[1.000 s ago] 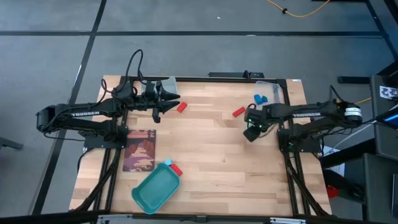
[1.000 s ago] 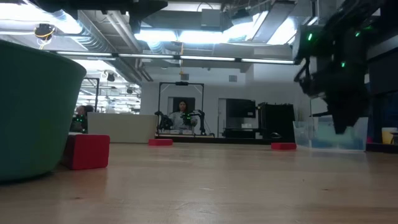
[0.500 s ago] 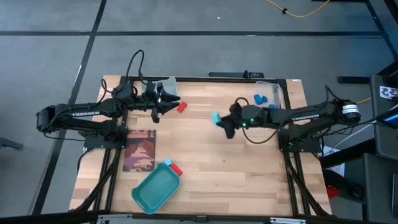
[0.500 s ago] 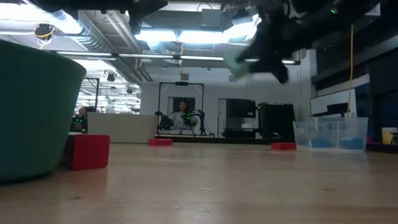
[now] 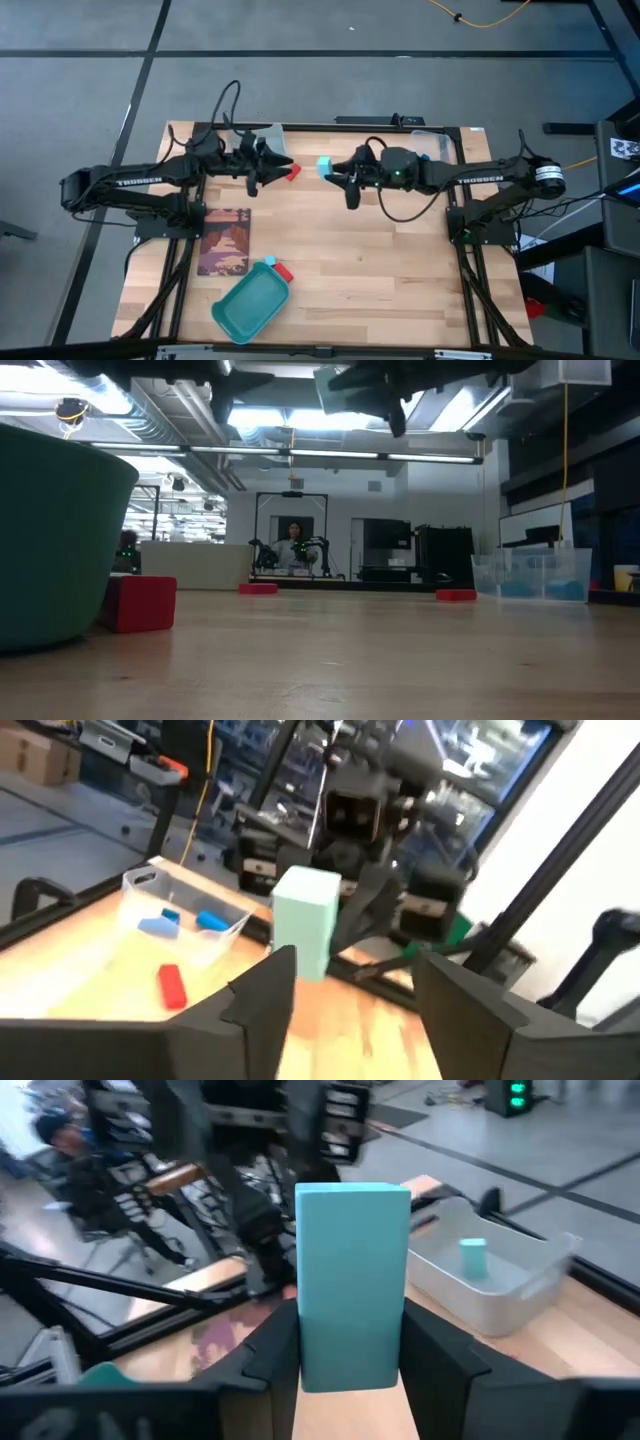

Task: Sort & place blocks by color
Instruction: Put the right light blue block into the gray bin

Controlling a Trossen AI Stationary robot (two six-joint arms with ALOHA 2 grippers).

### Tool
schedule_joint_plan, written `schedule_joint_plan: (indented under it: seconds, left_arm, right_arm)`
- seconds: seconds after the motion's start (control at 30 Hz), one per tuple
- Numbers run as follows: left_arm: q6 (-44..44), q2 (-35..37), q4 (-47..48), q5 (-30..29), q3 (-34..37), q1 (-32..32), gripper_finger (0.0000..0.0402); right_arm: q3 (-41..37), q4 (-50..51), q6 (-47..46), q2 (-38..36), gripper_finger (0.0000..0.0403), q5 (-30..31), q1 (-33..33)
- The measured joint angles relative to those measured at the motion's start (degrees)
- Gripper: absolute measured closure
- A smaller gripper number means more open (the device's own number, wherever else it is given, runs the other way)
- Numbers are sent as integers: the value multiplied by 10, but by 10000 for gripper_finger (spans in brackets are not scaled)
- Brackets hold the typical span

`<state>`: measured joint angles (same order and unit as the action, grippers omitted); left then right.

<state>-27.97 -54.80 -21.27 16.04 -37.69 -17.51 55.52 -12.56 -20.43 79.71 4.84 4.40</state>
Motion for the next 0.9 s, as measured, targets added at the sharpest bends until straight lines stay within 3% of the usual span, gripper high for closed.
schedule_joint_plan:
  seconds: [0.2, 0.43, 0.9]
  left_arm:
    - [60, -38, 0, -29, -13, 15, 169]
    - [106, -58, -9, -56, -17, 24, 159]
    - [76, -123, -124, -30, -16, 29, 156]
  right_arm:
    - [7, -27, -3, 14, 267, -17, -2]
    - [7, -63, -2, 13, 267, -21, -9]
    - [7, -110, 0, 48, 267, -51, -10]
